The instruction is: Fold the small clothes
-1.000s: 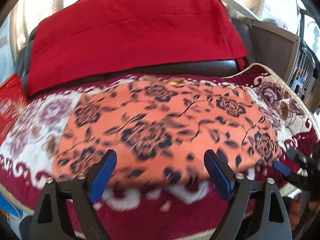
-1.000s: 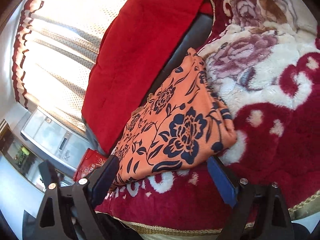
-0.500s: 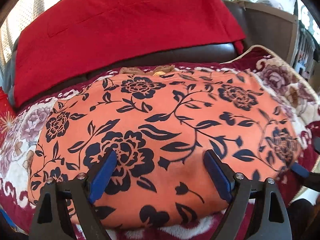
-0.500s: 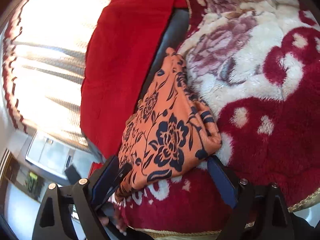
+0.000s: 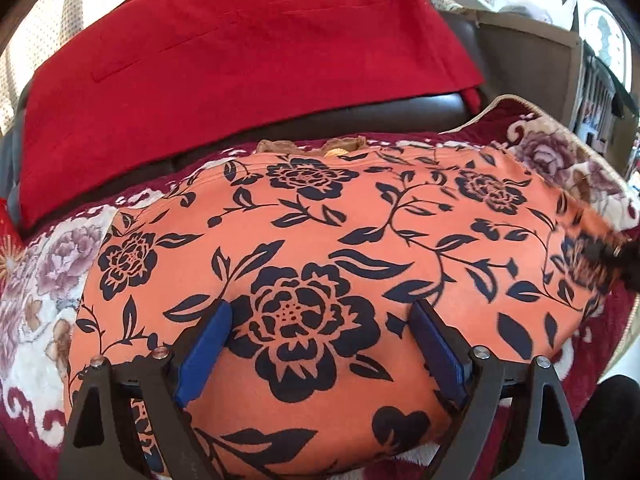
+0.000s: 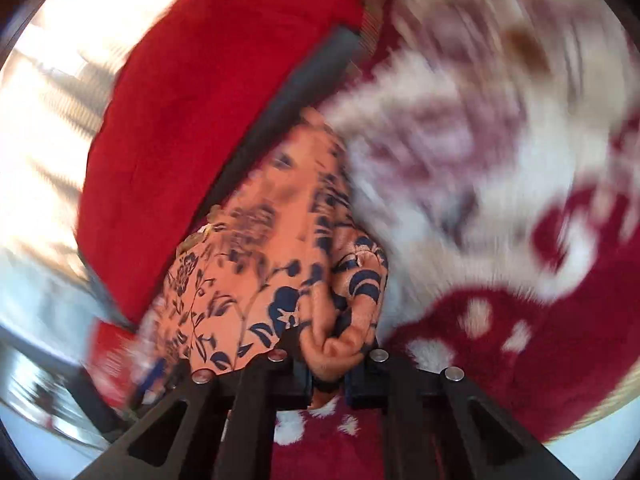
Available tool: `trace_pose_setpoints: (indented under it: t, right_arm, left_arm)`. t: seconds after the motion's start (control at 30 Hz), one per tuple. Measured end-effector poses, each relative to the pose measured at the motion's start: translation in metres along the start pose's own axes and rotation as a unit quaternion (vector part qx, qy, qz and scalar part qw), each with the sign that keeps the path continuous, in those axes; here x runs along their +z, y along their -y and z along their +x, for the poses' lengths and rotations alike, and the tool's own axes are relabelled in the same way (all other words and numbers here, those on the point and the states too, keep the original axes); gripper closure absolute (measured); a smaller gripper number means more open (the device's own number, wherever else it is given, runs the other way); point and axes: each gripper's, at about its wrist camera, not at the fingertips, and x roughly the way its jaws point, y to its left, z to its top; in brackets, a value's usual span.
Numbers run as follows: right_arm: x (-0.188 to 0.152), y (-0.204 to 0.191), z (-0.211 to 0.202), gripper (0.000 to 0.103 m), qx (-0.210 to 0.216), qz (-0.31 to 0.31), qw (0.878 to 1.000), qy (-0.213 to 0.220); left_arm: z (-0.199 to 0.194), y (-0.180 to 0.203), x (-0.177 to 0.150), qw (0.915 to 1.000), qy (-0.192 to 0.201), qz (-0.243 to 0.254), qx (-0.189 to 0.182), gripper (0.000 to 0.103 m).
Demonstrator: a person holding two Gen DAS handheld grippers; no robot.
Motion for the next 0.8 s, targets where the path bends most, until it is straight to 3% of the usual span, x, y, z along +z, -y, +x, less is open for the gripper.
trace_pose_setpoints:
  t: [0.07, 0.13, 0.17, 0.2, 0.27, 0.33, 0.37, 0.4, 0.57, 0.8]
  right_arm:
    - [-0.001, -0.023, -0.016, 0.093, -0.038, -0.047, 0.998, 0.027]
    - [-0.006, -0.018, -0.004, 0.093, -0.079, -0.056, 0.995, 0.011]
    - [-0.009, -0.009, 0.008, 0.087, -0.096, -0.051, 0.994, -0.009]
    - [-0.011, 0.005, 0.023, 0.08, -0.1, -0.034, 0.994, -0.039]
    - [-0.008, 0.025, 0.017, 0.075, -0.048, 0.019, 0.998, -0.034]
    - [-0.001, 0.032, -0.002, 0.055, -0.049, 0.043, 0.998, -0.016]
    - [0.004, 0.033, -0.013, 0.039, -0.057, 0.042, 0.997, 0.005]
    - [0.01, 0.032, -0.021, 0.036, -0.057, 0.036, 0.998, 0.018]
    - [0.058, 0.02, -0.011, 0.036, -0.025, -0.015, 1.0, -0.008]
    - [0.12, -0.003, 0.089, 0.036, 0.0, -0.046, 0.995, -0.087]
  left_arm:
    - [-0.008, -0.007, 0.001, 0.9996, 0.01, -0.023, -0.015, 0.013]
    - [-0.013, -0.013, 0.003, 0.9985, 0.018, -0.046, -0.025, 0.013]
    - [-0.012, -0.013, 0.003, 0.9984, 0.018, -0.048, -0.023, 0.013]
    - [-0.003, -0.011, 0.001, 0.9992, -0.001, -0.04, -0.01, 0.013]
    - [0.005, -0.005, -0.004, 0.9997, -0.019, -0.008, 0.013, 0.013]
    - [0.0, 0.003, -0.005, 0.9995, -0.01, 0.013, 0.027, 0.012]
    - [0.0, 0.003, -0.005, 0.9995, -0.011, 0.012, 0.025, 0.012]
    - [0.0, 0.002, -0.005, 0.9996, -0.012, 0.008, 0.023, 0.012]
    - [-0.002, -0.002, -0.004, 0.9997, -0.012, 0.002, 0.023, 0.011]
    - [0.004, 0.002, -0.004, 0.9996, -0.007, 0.008, 0.027, 0.008]
